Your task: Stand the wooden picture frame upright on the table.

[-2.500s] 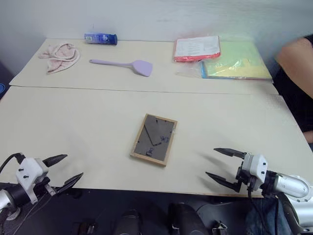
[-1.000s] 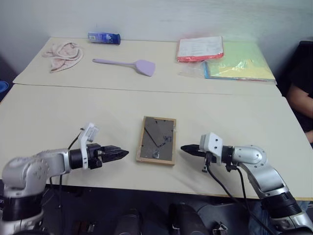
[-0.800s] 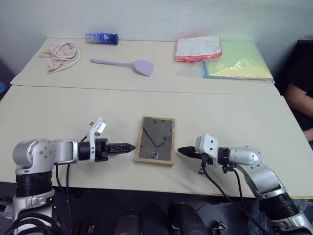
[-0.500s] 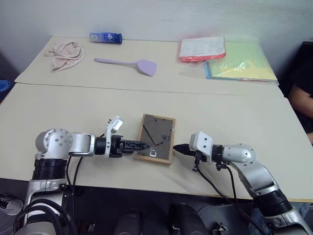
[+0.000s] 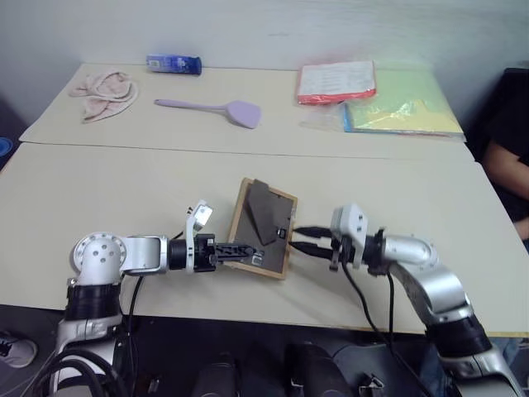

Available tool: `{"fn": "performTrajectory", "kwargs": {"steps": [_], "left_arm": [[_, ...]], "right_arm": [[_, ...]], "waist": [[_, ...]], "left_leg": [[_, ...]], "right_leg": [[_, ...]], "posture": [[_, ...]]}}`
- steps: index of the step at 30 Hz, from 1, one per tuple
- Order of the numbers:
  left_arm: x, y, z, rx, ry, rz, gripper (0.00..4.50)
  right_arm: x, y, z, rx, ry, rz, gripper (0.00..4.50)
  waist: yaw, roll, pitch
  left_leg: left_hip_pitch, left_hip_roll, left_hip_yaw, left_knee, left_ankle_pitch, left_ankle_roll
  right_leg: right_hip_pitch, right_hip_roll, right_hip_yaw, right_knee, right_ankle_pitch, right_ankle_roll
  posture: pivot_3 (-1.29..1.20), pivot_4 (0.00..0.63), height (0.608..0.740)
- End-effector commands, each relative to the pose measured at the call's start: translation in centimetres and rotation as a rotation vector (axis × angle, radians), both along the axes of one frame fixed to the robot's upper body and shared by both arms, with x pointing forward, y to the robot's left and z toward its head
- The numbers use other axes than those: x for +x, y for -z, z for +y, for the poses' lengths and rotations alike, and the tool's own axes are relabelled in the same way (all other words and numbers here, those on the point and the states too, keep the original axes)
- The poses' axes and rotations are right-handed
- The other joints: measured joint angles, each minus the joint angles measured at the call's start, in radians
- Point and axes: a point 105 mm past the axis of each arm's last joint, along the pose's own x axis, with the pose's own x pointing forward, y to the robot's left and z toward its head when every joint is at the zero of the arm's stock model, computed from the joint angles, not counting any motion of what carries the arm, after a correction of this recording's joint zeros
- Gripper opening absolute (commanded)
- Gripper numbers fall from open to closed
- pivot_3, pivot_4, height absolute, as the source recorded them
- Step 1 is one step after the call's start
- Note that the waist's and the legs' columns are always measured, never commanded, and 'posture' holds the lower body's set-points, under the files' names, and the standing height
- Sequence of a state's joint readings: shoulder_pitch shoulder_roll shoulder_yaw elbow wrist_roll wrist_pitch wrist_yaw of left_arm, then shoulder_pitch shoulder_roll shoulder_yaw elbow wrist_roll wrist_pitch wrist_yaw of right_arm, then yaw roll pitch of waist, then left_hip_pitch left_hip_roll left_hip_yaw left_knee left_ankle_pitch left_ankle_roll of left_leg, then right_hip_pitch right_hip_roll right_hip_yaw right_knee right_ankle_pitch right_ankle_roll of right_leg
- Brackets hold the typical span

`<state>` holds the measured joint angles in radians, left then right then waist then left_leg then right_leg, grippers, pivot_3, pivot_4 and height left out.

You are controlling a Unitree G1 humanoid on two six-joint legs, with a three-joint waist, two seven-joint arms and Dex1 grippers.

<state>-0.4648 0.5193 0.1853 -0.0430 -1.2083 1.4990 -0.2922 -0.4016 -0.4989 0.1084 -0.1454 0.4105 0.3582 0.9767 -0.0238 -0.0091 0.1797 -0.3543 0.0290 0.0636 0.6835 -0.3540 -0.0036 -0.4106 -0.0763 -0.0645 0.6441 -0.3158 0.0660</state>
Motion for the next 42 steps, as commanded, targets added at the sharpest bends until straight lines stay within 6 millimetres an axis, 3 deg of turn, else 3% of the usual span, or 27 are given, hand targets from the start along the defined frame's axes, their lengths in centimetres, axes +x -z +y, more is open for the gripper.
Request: {"fn": "performTrajectory", "kwargs": {"steps": [1,6,11,15,20,25,28,32,35,38,42], "left_arm": [[-0.6,-0.8,-0.5,0.053,0.051,-0.185,1.28],[-0.7,-0.6,-1.1,0.041,0.077,-0.238,1.28],[0.0,-0.9,-0.9,0.015,0.026,-0.235,1.28],[0.3,-1.1,-0.4,-0.003,-0.009,-0.235,1.28],[0.2,-1.2,0.1,-0.055,-0.033,-0.195,1.28],[-0.2,-1.3,0.3,-0.137,-0.024,-0.093,1.28],[-0.5,-1.6,0.9,-0.216,0.013,0.064,1.28],[-0.7,-2.6,1.9,-0.311,0.039,0.144,1.28],[-1.0,-3.1,2.3,-0.363,0.06,0.201,1.28],[-1.3,-3.5,2.3,-0.37,0.077,0.23,1.28],[-1.5,-3.9,1.9,-0.381,0.091,0.251,1.28]], "right_arm": [[0.6,-1.6,0.7,0.084,-0.011,0.112,2.65],[1.9,-2.2,2.5,0.089,-0.036,0.19,4.41],[-0.4,-2.8,4.3,0.1,-0.199,0.235,4.41],[-2.3,-3.0,3.8,0.078,-0.278,0.279,4.41],[-3.5,-5.1,3.3,0.124,-0.349,0.18,4.41],[-2.8,-4.0,2.1,0.012,-0.315,-0.108,4.41],[-1.5,-4.2,0.3,-0.006,-0.24,-0.332,4.41],[-1.2,-5.4,-2.7,-0.063,-0.192,-0.609,4.41],[-0.9,-3.3,-4.0,-0.265,-0.211,-0.781,4.41],[-0.1,-1.9,-3.3,-0.361,-0.195,-0.969,4.41],[0.5,-2.0,-1.4,-0.336,-0.165,-1.146,4.41]], "waist": [[-0.003,0.0,0.0],[-0.003,0.0,0.0],[0.002,0.0,0.0],[0.005,0.0,0.0],[0.0,0.0,0.0],[-0.002,0.0,0.0],[-0.002,-0.001,0.0],[-0.004,-0.001,0.0],[-0.004,-0.001,0.0],[-0.005,-0.001,0.001],[-0.01,-0.001,0.001]], "left_leg": [[0.0,0.0,0.0,0.0,0.0,0.0],[0.0,0.0,0.0,-0.001,0.0,0.0],[-0.001,0.0,0.0,-0.001,-0.001,0.001],[-0.002,-0.001,-0.001,-0.001,-0.001,0.003],[-0.002,0.0,-0.001,-0.001,-0.001,0.003],[-0.002,-0.001,0.0,-0.001,-0.001,0.003],[-0.002,-0.001,0.0,-0.001,-0.001,0.003],[-0.002,0.0,0.0,-0.001,-0.001,0.003],[-0.002,0.0,0.0,-0.001,-0.001,0.003],[0.0,0.0,0.0,0.0,-0.001,0.002],[0.0,0.0,0.0,-0.001,0.0,0.001]], "right_leg": [[0.0,0.0,0.0,0.0,0.0,0.0],[0.0,-0.001,0.0,0.0,0.0,-0.001],[0.0,-0.001,0.0,0.001,0.0,0.0],[0.0,-0.002,0.0,0.001,0.0,0.0],[-0.001,-0.001,0.0,0.001,0.0,0.0],[-0.001,-0.001,0.0,0.0,0.0,0.001],[-0.001,-0.001,0.0,0.0,0.0,0.001],[-0.001,-0.001,0.0,0.001,0.0,0.001],[-0.001,-0.001,0.0,0.0,0.0,0.001],[0.0,-0.002,0.0,0.0,0.0,0.001],[-0.001,-0.001,0.001,0.0,0.0,0.0]], "posture": [[0.0,0.15,0.74],[0.0,0.15,0.74],[0.0,0.15,0.74],[0.0,0.15,0.74],[0.0,0.15,0.74],[0.0,0.15,0.74],[0.0,0.15,0.74],[0.0,0.15,0.74],[0.0,0.15,0.74],[0.0,0.15,0.74],[0.0,0.15,0.74]]}}
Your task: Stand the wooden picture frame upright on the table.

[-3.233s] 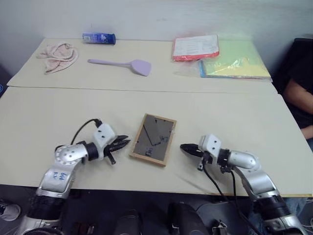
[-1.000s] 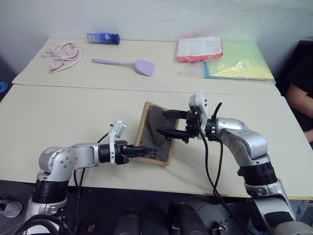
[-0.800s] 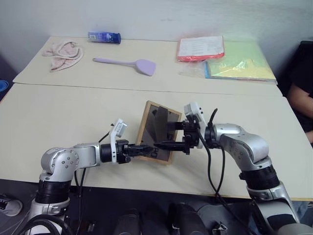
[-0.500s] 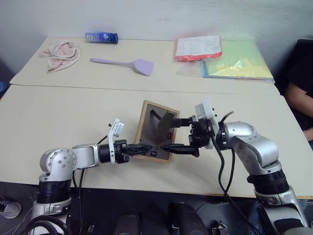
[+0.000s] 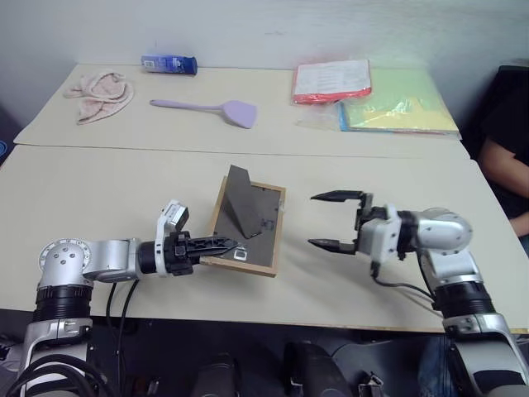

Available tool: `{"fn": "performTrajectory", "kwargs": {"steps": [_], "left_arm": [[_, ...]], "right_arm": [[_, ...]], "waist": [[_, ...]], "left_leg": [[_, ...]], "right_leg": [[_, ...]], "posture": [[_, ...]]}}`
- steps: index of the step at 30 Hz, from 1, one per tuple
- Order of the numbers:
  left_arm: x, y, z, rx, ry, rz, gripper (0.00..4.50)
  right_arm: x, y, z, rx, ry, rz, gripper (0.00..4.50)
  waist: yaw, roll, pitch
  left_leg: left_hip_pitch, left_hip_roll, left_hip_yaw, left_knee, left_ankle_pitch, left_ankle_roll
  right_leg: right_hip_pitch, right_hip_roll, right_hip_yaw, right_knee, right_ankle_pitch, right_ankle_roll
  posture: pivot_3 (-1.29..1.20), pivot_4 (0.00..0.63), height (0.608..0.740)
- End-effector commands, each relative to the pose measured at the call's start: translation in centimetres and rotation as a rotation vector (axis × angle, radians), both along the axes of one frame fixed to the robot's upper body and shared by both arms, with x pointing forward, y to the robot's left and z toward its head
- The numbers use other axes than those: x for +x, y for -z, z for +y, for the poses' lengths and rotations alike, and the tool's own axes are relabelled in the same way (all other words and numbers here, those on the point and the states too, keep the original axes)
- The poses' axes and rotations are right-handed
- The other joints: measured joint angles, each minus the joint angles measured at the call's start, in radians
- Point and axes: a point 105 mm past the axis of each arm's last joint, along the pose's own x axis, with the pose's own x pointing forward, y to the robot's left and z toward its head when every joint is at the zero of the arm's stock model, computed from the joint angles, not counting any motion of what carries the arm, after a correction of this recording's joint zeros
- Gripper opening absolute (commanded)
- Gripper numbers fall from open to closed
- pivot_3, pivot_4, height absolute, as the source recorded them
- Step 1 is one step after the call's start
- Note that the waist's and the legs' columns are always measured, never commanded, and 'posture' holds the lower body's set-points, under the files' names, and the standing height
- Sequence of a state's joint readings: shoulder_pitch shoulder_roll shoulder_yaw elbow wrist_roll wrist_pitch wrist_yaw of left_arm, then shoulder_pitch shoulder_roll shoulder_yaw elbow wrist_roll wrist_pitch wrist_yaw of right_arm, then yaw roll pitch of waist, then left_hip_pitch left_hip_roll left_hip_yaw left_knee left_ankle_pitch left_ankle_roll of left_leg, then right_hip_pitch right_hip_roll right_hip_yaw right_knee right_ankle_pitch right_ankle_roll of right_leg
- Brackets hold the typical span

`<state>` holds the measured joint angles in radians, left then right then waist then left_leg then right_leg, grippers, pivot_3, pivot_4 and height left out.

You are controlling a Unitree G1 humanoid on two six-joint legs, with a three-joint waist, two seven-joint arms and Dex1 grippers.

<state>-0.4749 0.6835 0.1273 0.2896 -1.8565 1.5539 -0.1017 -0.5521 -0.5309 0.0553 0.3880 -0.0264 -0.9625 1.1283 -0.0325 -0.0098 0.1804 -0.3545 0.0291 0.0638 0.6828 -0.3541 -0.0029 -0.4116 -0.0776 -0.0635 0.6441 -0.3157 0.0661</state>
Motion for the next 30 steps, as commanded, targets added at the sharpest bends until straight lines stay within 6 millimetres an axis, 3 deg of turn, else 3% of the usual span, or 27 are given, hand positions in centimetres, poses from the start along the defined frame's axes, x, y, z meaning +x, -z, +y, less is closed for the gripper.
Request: {"fn": "performTrajectory", "kwargs": {"steps": [1,5,8,14,15,17,21,23,27,30], "left_arm": [[-0.3,-1.7,-0.4,-0.059,0.03,-0.03,1.28],[-0.5,-1.6,-0.8,-0.065,0.055,-0.024,1.28],[-0.6,-1.4,-1.0,-0.062,0.062,-0.022,1.28],[-0.7,-2.3,-1.7,-0.074,0.027,-0.118,1.28],[-0.6,-2.4,-1.8,-0.067,0.006,-0.136,1.28],[-0.6,-3.1,-1.4,-0.1,-0.025,-0.171,2.01],[-0.2,-4.3,0.8,-0.075,-0.145,-0.247,3.26],[0.3,-5.2,3.5,-0.046,-0.259,-0.278,3.72],[0.7,-7.0,8.0,0.051,-0.465,-0.41,3.76],[-0.2,-7.4,8.7,0.177,-0.466,-0.626,3.76]], "right_arm": [[0.4,-1.5,1.9,0.082,-0.029,-0.163,4.41],[0.5,-0.7,4.0,0.092,-0.063,-0.203,4.41],[0.6,-0.2,4.6,0.118,-0.074,-0.199,3.83],[1.3,0.2,4.4,0.144,-0.024,-0.155,1.87],[1.4,0.2,4.3,0.148,-0.017,-0.155,1.86],[1.5,-0.1,4.2,0.173,-0.009,-0.148,1.86],[1.7,-0.8,3.7,0.252,0.025,-0.108,1.37],[1.6,-1.0,3.6,0.308,0.029,-0.035,1.29],[1.1,-1.4,3.3,0.403,0.015,0.136,1.26],[1.3,-2.5,2.8,0.565,0.012,0.37,1.26]], "waist": [[-0.004,0.0,0.0],[-0.002,0.0,0.0],[0.003,0.0,0.0],[0.002,0.0,0.0],[0.001,0.0,0.0],[0.001,0.0,0.0],[-0.008,0.0,0.0],[-0.009,0.0,0.0],[-0.008,0.001,0.0],[-0.002,0.001,0.001]], "left_leg": [[0.0,0.0,0.0,0.0,0.0,0.0],[0.0,0.0,0.0,0.0,0.001,-0.001],[0.0,0.0,-0.001,0.0,0.001,-0.001],[-0.001,0.0,-0.001,0.0,0.001,0.0],[-0.001,0.0,-0.001,0.0,0.001,0.0],[-0.001,0.0,-0.001,0.0,0.001,0.0],[0.0,0.001,-0.001,0.0,0.001,-0.001],[0.0,0.001,-0.001,0.0,0.001,-0.001],[0.0,0.001,-0.002,0.0,0.001,-0.001],[-0.001,0.001,-0.003,0.0,0.001,0.0]], "right_leg": [[0.0,0.0,0.0,0.0,0.0,0.0],[0.0,0.001,0.0,0.0,0.0,-0.001],[0.0,0.001,-0.001,0.001,0.0,-0.001],[0.0,0.0,-0.001,0.001,0.0,-0.001],[0.0,0.0,-0.001,0.001,0.0,-0.001],[0.0,0.0,-0.001,0.0,0.0,-0.001],[0.0,0.001,-0.001,0.0,0.0,-0.001],[0.0,0.001,-0.001,0.0,0.0,-0.001],[0.0,0.0,-0.001,0.0,-0.001,-0.001],[0.001,0.0,-0.001,-0.001,-0.001,-0.001]], "posture": [[0.0,0.15,0.74],[0.0,0.15,0.74],[0.0,0.15,0.74],[0.0,0.15,0.74],[0.0,0.15,0.74],[0.0,0.15,0.74],[0.0,0.15,0.74],[0.0,0.15,0.74],[0.0,0.15,0.74],[0.0,0.15,0.74]]}}
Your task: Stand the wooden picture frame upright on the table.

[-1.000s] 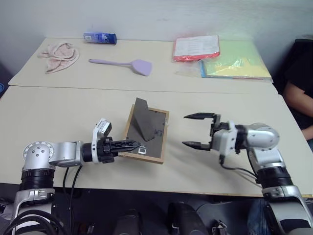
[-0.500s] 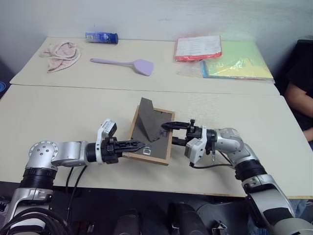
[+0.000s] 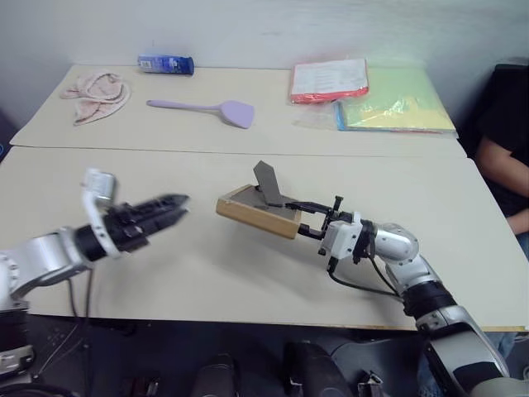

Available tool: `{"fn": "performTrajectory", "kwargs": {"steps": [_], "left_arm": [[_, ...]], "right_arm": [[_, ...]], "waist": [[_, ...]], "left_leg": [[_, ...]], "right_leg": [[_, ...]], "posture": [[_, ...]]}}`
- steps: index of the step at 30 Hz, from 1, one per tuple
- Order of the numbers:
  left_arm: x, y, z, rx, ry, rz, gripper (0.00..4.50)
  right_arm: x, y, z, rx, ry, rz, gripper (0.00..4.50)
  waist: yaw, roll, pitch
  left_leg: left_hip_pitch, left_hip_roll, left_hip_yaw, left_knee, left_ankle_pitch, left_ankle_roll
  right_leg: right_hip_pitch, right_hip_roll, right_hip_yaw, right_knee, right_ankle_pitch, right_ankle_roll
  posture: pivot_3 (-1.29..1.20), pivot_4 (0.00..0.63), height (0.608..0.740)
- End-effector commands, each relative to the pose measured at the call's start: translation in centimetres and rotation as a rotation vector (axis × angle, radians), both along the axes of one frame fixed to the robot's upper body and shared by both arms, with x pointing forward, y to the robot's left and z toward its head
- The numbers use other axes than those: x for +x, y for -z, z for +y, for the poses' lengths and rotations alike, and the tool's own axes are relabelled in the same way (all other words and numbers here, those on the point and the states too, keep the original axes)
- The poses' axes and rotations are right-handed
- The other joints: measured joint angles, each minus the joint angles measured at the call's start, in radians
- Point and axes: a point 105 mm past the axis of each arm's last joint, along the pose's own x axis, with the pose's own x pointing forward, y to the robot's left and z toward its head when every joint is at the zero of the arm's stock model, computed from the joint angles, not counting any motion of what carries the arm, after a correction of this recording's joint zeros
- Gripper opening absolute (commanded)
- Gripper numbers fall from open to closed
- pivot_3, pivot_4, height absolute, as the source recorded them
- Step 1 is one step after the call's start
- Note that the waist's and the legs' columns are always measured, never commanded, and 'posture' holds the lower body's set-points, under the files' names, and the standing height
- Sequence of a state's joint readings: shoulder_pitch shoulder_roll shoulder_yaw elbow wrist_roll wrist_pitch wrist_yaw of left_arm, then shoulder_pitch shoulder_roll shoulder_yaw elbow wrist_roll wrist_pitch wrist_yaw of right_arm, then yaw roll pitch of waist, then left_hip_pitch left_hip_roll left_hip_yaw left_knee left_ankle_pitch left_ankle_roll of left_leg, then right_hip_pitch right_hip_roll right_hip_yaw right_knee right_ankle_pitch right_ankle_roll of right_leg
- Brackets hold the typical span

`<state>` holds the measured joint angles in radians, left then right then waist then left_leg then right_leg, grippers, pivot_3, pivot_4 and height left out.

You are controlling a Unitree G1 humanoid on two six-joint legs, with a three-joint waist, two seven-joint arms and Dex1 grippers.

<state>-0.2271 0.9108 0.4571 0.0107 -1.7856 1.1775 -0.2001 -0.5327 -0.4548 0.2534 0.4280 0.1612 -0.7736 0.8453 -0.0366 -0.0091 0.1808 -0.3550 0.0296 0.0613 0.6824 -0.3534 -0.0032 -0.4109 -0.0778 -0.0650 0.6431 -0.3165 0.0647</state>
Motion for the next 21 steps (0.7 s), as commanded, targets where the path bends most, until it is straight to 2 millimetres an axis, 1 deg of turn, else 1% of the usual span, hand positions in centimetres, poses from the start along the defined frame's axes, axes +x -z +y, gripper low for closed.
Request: {"fn": "performTrajectory", "kwargs": {"steps": [1,3,4,5,6,7,9,11,13,15,18,19,21], "left_arm": [[-1.1,-0.9,-0.1,0.207,0.02,-0.257,3.76],[-1.4,0.2,-0.4,0.341,0.038,-0.36,4.11],[-1.5,0.8,-0.6,0.39,0.055,-0.396,4.3],[-1.5,1.1,-1.0,0.393,0.066,-0.409,4.48],[-1.9,1.9,-1.6,0.435,0.114,-0.425,4.5],[-2.2,2.5,-2.0,0.463,0.15,-0.438,4.5],[-2.6,3.5,-2.5,0.524,0.204,-0.478,4.5],[-3.0,4.6,-2.6,0.57,0.247,-0.499,4.5],[-3.3,5.5,-2.4,0.616,0.287,-0.516,4.5],[-3.2,5.8,-2.1,0.632,0.294,-0.522,4.5],[-3.0,5.8,-2.0,0.64,0.299,-0.532,4.5],[-3.0,6.0,-1.9,0.65,0.308,-0.533,4.5],[-2.8,6.0,-1.8,0.656,0.305,-0.538,4.5]], "right_arm": [[-0.2,-3.2,-0.5,0.248,-0.066,0.218,1.26],[-0.3,-3.3,-0.6,0.339,-0.096,0.428,1.25],[-0.5,-2.9,-0.6,0.345,-0.11,0.534,1.25],[-0.7,-2.2,-0.5,0.336,-0.118,0.644,1.25],[-1.2,-0.9,-0.4,0.308,-0.121,0.771,1.25],[-1.6,0.0,-0.3,0.287,-0.12,0.861,1.25],[-1.4,0.9,-0.5,0.274,-0.064,0.929,1.25],[-1.6,1.9,-0.5,0.232,-0.038,1.002,1.25],[-2.0,2.4,-0.3,0.203,-0.031,1.046,1.25],[-3.3,2.3,0.2,0.172,-0.088,1.105,1.25],[-4.4,2.1,0.5,0.156,-0.13,1.172,1.25],[-4.4,2.1,0.6,0.163,-0.118,1.188,1.25],[-3.9,2.8,0.4,0.156,-0.062,1.154,1.25]], "waist": [[0.003,0.001,0.0],[0.008,0.001,0.001],[0.011,0.001,0.001],[0.013,0.001,0.001],[0.014,0.001,0.001],[0.014,0.001,0.0],[0.01,0.001,0.0],[0.004,0.003,0.0],[0.0,0.003,0.0],[0.005,0.003,0.0],[0.009,0.003,0.0],[0.009,0.003,0.0],[0.009,0.002,0.0]], "left_leg": [[0.0,0.0,0.0,0.0,0.0,0.0],[-0.001,0.0,0.0,-0.002,0.0,0.0],[-0.001,0.0,0.0,-0.002,0.0,0.0],[-0.001,0.0,-0.001,-0.002,-0.001,0.0],[-0.001,0.0,-0.001,-0.002,-0.001,0.0],[-0.001,0.0,-0.001,-0.002,-0.001,0.0],[-0.001,0.0,-0.002,-0.004,-0.002,0.001],[-0.001,-0.001,-0.001,-0.005,-0.002,0.001],[0.0,0.0,0.0,-0.008,-0.002,0.001],[0.001,0.0,0.0,-0.011,-0.001,0.001],[0.001,0.0,0.0,-0.015,0.0,0.0],[0.001,0.0,0.0,-0.015,0.0,0.001],[0.001,0.0,0.0,-0.015,0.0,0.001]], "right_leg": [[0.0,0.0,0.0,0.0,0.0,0.0],[0.0,0.0,0.0,0.0,0.0,0.0],[0.0,0.0,0.0,-0.002,0.0,-0.001],[0.0,0.0,0.0,-0.004,-0.001,-0.001],[0.0,-0.001,0.0,-0.004,-0.001,-0.001],[0.0,-0.001,0.0,-0.004,-0.001,-0.001],[0.0,-0.002,0.0,-0.006,-0.001,-0.001],[-0.001,-0.002,0.0,-0.006,-0.001,-0.001],[-0.001,-0.001,0.001,-0.006,-0.001,-0.001],[-0.002,-0.001,0.001,-0.006,-0.001,-0.002],[-0.003,-0.001,0.0,-0.006,-0.001,-0.002],[-0.003,-0.001,0.0,-0.006,-0.001,-0.002],[-0.003,-0.002,0.0,-0.006,-0.001,-0.002]], "posture": [[0.0,0.15,0.74],[0.0,0.15,0.74],[0.0,0.15,0.74],[0.0,0.15,0.74],[0.0,0.15,0.74],[0.0,0.15,0.74],[0.0,0.15,0.74],[0.0,0.15,0.74],[0.0,0.15,0.74],[0.0,0.15,0.74],[0.0,0.15,0.74],[0.0,0.15,0.74],[0.0,0.15,0.74]]}}
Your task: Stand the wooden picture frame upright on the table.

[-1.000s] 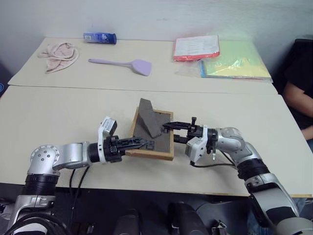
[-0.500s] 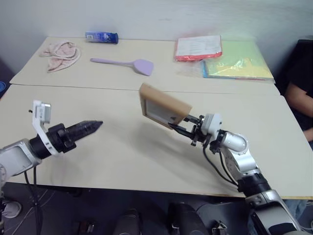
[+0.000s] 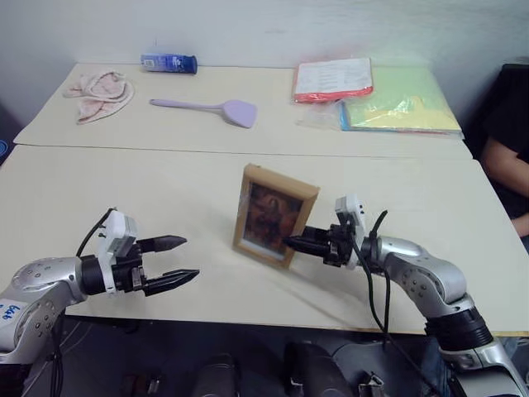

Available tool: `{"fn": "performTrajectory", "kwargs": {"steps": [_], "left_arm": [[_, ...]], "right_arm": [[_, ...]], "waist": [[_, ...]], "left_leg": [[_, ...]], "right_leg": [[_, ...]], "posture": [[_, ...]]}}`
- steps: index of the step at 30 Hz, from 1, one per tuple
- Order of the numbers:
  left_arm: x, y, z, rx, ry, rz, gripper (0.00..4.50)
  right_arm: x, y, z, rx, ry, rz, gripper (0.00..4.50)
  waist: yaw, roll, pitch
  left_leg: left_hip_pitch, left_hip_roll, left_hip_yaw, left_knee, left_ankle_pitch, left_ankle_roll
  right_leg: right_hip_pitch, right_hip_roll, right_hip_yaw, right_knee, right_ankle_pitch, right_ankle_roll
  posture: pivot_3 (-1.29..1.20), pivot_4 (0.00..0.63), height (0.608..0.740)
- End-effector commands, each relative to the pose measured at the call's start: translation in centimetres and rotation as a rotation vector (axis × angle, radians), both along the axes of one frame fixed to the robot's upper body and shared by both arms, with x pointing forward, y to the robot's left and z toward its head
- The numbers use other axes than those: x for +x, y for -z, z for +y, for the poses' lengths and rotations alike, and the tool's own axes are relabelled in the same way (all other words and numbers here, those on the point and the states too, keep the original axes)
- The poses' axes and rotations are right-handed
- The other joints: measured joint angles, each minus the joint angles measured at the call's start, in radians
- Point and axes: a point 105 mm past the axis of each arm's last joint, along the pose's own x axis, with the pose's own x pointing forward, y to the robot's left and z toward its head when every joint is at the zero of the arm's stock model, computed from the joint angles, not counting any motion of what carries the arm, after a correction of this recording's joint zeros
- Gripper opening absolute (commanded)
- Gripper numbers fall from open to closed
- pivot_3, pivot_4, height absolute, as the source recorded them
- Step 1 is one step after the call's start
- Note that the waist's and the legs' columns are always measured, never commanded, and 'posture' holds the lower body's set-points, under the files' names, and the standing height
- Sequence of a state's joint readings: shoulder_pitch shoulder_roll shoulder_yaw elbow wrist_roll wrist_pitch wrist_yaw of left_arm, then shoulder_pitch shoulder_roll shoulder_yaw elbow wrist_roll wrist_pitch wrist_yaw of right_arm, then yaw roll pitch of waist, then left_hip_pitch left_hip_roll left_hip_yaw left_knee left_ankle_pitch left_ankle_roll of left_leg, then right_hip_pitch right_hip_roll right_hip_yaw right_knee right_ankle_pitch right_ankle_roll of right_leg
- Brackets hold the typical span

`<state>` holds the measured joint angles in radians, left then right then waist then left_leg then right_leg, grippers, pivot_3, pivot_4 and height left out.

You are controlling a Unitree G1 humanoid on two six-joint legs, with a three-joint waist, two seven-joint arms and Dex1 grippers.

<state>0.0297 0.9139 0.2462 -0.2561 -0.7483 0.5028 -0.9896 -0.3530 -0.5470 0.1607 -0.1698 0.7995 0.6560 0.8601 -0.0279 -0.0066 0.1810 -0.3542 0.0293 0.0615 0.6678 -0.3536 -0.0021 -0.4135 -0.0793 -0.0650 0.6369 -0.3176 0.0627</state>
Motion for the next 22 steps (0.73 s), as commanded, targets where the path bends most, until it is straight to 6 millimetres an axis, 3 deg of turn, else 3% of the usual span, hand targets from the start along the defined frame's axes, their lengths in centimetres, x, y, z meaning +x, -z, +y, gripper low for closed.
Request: {"fn": "performTrajectory", "kwargs": {"steps": [1,6,10,13,16,19,22], "left_arm": [[0.2,-0.4,0.0,0.011,0.017,-0.039,4.5],[0.7,-0.2,0.4,0.041,0.001,-0.074,4.5],[0.8,0.4,1.2,0.084,-0.013,-0.096,4.5],[0.6,1.1,2.5,0.131,-0.04,-0.122,4.5],[-0.2,2.4,4.3,0.198,-0.078,-0.119,4.5],[-1.1,3.4,5.9,0.256,-0.118,-0.138,4.5],[-1.3,3.6,6.9,0.304,-0.165,-0.209,4.5]], "right_arm": [[0.2,1.2,-0.3,-0.06,0.042,-0.012,1.25],[0.2,2.3,-0.7,-0.118,0.045,-0.045,1.25],[-0.8,0.7,-0.3,-0.056,-0.018,-0.069,2.48],[-1.4,-1.7,-1.4,-0.01,-0.027,-0.211,3.46],[-1.9,-1.8,-4.6,-0.095,0.007,-0.357,4.47],[-2.4,-0.6,-8.3,-0.286,0.008,-0.63,4.47],[-2.5,0.7,-10.8,-0.379,0.018,-0.682,4.47]], "waist": [[0.0,0.0,0.0],[0.0,-0.001,-0.001],[0.0,-0.001,-0.001],[0.0,-0.001,-0.001],[0.001,-0.001,-0.001],[0.003,-0.001,-0.001],[0.003,-0.002,0.0]], "left_leg": [[0.0,0.0,0.0,0.0,0.0,0.0],[0.001,-0.001,0.0,0.0,0.0,0.001],[0.0,-0.001,0.0,0.0,0.0,0.001],[-0.001,-0.001,0.001,0.0,0.0,0.001],[0.0,-0.001,0.001,-0.001,0.0,0.001],[0.0,-0.001,0.001,-0.001,-0.001,0.002],[0.0,-0.001,0.003,-0.001,-0.001,0.003]], "right_leg": [[0.0,0.0,0.0,0.0,0.0,0.0],[0.001,0.0,0.0,0.0,0.0,0.0],[0.001,0.0,0.0,0.0,0.0,0.001],[0.0,0.0,0.0,0.0,0.0,0.001],[0.0,0.0,0.0,-0.001,0.0,0.001],[0.001,0.0,0.0,-0.004,0.0,0.001],[0.002,0.001,0.0,-0.005,0.001,0.003]], "posture": [[0.0,0.15,0.74],[0.0,0.15,0.74],[0.0,0.15,0.74],[0.0,0.15,0.74],[0.0,0.15,0.74],[0.0,0.15,0.74],[0.0,0.15,0.74]]}}
